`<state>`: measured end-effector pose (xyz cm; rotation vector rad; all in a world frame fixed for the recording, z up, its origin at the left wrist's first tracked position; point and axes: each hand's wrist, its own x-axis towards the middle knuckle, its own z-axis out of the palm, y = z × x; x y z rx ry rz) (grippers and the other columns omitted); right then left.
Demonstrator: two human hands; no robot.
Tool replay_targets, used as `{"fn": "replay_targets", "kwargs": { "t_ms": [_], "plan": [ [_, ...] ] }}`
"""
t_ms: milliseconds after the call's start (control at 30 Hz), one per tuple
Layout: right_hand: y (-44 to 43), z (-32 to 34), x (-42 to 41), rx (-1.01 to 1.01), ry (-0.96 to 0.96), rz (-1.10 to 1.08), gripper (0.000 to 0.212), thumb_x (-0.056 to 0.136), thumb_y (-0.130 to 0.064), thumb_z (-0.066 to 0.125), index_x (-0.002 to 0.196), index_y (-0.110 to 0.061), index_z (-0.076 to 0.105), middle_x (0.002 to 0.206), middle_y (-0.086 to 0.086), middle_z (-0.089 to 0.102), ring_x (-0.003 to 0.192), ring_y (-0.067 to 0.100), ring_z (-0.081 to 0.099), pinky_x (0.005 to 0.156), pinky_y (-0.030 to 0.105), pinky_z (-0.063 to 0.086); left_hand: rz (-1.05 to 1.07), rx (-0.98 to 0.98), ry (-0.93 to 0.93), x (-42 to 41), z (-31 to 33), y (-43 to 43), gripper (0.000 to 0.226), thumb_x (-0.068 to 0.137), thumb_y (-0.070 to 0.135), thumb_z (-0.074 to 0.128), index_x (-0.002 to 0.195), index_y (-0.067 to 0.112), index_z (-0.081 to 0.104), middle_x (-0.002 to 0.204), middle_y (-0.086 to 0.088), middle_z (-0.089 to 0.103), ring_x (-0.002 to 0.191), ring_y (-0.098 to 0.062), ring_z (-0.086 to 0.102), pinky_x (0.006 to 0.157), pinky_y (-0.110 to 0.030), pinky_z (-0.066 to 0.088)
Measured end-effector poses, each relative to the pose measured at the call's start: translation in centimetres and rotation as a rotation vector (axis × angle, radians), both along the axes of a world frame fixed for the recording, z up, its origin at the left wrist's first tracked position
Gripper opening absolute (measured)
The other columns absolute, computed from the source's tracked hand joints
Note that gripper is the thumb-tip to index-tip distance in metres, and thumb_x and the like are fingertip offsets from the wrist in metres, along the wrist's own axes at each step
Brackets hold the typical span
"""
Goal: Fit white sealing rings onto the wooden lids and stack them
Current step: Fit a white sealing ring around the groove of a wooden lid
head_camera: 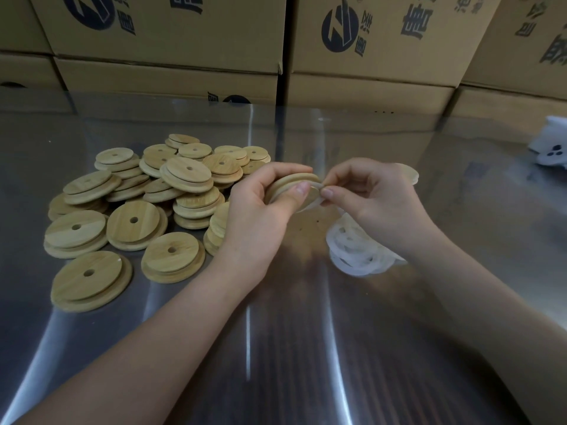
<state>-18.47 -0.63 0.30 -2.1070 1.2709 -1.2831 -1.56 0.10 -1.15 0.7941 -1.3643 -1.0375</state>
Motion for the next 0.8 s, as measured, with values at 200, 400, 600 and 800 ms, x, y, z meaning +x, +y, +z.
{"fn": "replay_targets", "kwargs": {
  "t_ms": [200, 400, 600, 800],
  "plan": [
    [0.0, -0.1, -0.4, -0.055, -0.020, 0.033, 0.025, 0.084, -0.005, 0.072, 0.081, -0.029, 0.069, 0.081, -0.004, 0.071, 0.080, 0.014, 0.069, 0.076, 0.027, 0.055, -0.072, -0.022, -0.053, 0.0, -0.3, 0.1, 0.020, 0.086, 0.005, 0.069, 0.104, 0.014, 0.069, 0.093, 0.005, 0.069, 0.091, -0.007, 0.065, 0.080, -0.021, 0.052],
    [0.3, -0.2, -0.1, -0.088, -0.042, 0.043, 0.021, 0.083, -0.007, 0.073, 0.084, -0.027, 0.070, 0.082, -0.007, 0.071, 0.079, 0.014, 0.068, 0.075, 0.029, 0.055, -0.039, -0.002, -0.060, 0.2, -0.3, -0.2, 0.021, 0.082, 0.005, 0.074, 0.098, 0.019, 0.071, 0.089, 0.007, 0.071, 0.087, -0.005, 0.066, 0.079, -0.020, 0.053],
    [0.1, -0.5, 0.0, 0.020, -0.153, 0.049, 0.012, 0.083, -0.007, 0.075, 0.084, -0.019, 0.072, 0.082, 0.000, 0.073, 0.078, 0.018, 0.069, 0.077, 0.036, 0.057, -0.006, 0.114, 0.051, 0.3, -0.3, -0.4, 0.020, 0.081, 0.005, 0.074, 0.093, 0.021, 0.072, 0.091, 0.002, 0.074, 0.092, -0.013, 0.069, 0.086, -0.034, 0.057],
    [0.0, -1.1, 0.3, 0.029, -0.164, 0.019, 0.013, 0.083, -0.008, 0.075, 0.080, -0.020, 0.071, 0.077, -0.002, 0.072, 0.075, 0.017, 0.068, 0.075, 0.035, 0.057, 0.024, 0.191, 0.083, 0.0, -0.2, -0.3, 0.019, 0.082, 0.006, 0.074, 0.094, 0.019, 0.066, 0.094, -0.007, 0.075, 0.096, -0.026, 0.070, 0.091, -0.049, 0.055]
  ]
}}
